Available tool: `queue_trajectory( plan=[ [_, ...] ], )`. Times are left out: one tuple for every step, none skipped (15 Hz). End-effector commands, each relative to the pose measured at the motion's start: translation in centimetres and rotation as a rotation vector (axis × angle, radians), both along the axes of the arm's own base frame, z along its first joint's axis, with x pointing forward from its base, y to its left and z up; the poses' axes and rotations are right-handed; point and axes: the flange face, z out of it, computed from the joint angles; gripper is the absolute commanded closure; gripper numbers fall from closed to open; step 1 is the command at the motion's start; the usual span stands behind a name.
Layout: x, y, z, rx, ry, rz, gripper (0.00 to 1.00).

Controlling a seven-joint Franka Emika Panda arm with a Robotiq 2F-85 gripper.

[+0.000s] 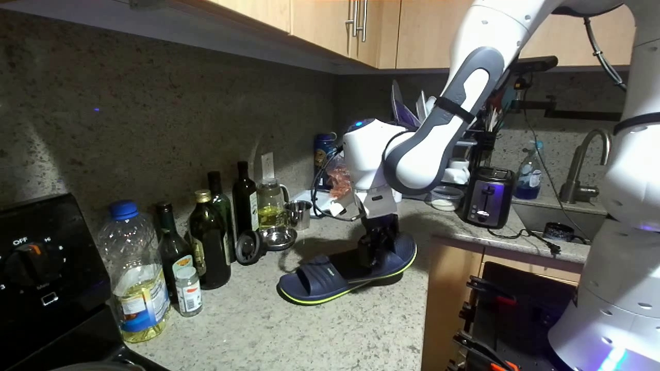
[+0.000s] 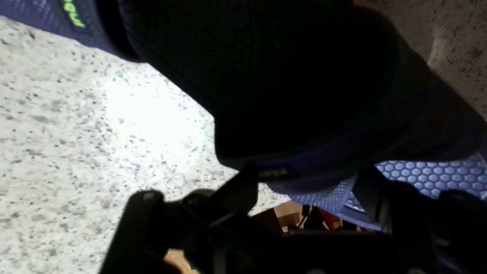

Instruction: Fold the slippers together

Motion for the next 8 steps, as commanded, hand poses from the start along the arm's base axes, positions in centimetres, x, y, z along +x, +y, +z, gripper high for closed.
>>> queue_trajectory(
  plan=[
    [-0.1, 0.9, 3.6, 0.007, -0.113, -0.046, 0.00],
    [-0.1, 1.1, 4.5, 0.007, -0.135, -0.064, 0.00],
    [0.0, 1.4, 5.9, 0.019, -0.166, -0.091, 0.00],
    [0.1, 1.5, 6.7, 0.018, -0.181, -0.118, 0.00],
    [0.0, 1.5, 7.4, 0.016, -0.194, -0.131, 0.00],
    [0.1, 1.4, 7.9, 0.006, -0.210, -0.152, 0.00],
    [0.0, 1.5, 8.6, -0.002, -0.220, -0.171, 0.00],
    [0.0, 1.6, 8.8, -0.012, -0.228, -0.192, 0.00]
  ],
)
